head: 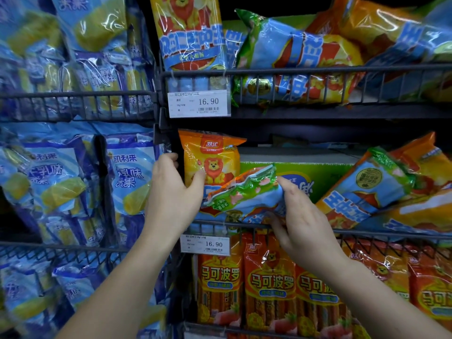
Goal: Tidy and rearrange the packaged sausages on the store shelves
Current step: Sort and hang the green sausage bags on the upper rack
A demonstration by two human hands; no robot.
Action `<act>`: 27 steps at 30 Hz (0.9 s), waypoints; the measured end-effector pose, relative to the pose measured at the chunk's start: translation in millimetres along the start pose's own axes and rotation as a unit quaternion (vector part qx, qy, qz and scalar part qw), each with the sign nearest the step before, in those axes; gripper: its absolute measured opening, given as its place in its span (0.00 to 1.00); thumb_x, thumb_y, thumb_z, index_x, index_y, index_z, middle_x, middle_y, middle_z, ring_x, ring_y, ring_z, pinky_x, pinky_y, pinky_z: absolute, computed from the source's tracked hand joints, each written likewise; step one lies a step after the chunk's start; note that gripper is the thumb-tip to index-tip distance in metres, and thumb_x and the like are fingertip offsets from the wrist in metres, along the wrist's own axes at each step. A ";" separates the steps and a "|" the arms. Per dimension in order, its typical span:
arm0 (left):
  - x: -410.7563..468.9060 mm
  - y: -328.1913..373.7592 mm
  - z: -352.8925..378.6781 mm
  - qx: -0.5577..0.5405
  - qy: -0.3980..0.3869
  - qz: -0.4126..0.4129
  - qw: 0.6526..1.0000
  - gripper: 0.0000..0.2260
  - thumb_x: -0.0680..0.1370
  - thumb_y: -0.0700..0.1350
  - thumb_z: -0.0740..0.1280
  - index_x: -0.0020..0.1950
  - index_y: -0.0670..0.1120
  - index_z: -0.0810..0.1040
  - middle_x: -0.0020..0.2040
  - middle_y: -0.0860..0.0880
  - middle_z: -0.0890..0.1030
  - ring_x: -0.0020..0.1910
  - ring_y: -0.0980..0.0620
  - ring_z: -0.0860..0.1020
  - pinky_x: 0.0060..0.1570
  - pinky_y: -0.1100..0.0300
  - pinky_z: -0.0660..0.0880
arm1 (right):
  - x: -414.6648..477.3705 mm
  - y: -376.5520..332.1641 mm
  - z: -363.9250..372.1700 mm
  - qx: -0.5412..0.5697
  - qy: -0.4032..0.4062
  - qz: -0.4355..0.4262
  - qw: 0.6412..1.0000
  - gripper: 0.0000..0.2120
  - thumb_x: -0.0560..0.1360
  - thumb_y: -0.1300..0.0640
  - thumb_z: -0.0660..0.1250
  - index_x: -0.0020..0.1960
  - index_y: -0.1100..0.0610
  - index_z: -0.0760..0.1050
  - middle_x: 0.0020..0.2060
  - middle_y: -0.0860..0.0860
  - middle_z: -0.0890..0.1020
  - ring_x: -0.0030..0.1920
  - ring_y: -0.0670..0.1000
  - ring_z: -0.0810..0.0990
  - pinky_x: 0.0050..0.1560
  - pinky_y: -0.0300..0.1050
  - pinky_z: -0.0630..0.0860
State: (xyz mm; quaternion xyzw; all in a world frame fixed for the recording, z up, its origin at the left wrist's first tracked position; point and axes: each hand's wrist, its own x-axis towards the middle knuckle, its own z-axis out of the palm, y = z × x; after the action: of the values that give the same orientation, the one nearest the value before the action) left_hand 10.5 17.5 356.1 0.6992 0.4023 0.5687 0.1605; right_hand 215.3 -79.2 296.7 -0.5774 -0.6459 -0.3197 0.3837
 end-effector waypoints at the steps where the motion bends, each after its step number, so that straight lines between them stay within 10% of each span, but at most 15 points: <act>1: -5.7 6.4 -3.5 0.008 0.014 0.031 0.999 0.23 0.78 0.55 0.67 0.69 0.48 0.67 0.62 0.53 0.72 0.58 0.54 0.73 0.52 0.56 0.71 | 0.9 0.5 -0.5 -0.001 -0.002 0.002 1.000 0.37 0.70 0.63 0.75 0.73 0.57 0.60 0.61 0.54 0.78 0.59 0.49 0.72 0.56 0.44 0.74; 11: -33.9 82.2 1.3 0.165 -0.087 0.425 0.886 0.30 0.74 0.57 0.70 0.71 0.44 0.69 0.63 0.49 0.77 0.63 0.49 0.75 0.57 0.54 0.75 | 18.9 -5.8 -14.3 0.020 -0.019 -0.048 0.998 0.27 0.72 0.60 0.69 0.68 0.48 0.64 0.57 0.48 0.80 0.57 0.53 0.78 0.48 0.51 0.77; 17: -18.6 90.0 9.2 0.373 -0.181 0.347 0.841 0.30 0.74 0.66 0.66 0.71 0.54 0.64 0.65 0.56 0.75 0.65 0.52 0.71 0.51 0.53 0.75 | 24.5 7.6 -23.6 -0.111 0.026 -0.031 0.993 0.22 0.66 0.44 0.77 0.54 0.55 0.78 0.40 0.48 0.84 0.43 0.53 0.82 0.47 0.44 0.72; 22: -12.9 79.0 8.0 0.478 -0.168 0.313 0.803 0.19 0.72 0.65 0.67 0.54 0.54 0.73 0.49 0.55 0.77 0.55 0.51 0.75 0.35 0.57 0.63 | 24.4 12.7 -24.2 -0.119 0.007 -0.013 0.993 0.22 0.70 0.38 0.72 0.53 0.52 0.75 0.41 0.47 0.83 0.46 0.52 0.82 0.58 0.49 0.75; 27: -13.5 70.2 7.7 0.480 -0.135 0.284 0.819 0.20 0.72 0.65 0.68 0.57 0.56 0.71 0.50 0.55 0.78 0.53 0.51 0.77 0.34 0.57 0.61 | 26.1 13.5 -26.4 -0.158 -0.029 -0.012 0.987 0.21 0.71 0.38 0.70 0.57 0.51 0.74 0.46 0.47 0.83 0.48 0.54 0.81 0.57 0.51 0.74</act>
State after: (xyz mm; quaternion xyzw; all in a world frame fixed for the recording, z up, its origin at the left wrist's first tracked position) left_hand 43.9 -34.6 392.7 0.8407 0.3822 0.2236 -0.3116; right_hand 231.1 -87.0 332.1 -0.6319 -0.6049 -0.4057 0.2650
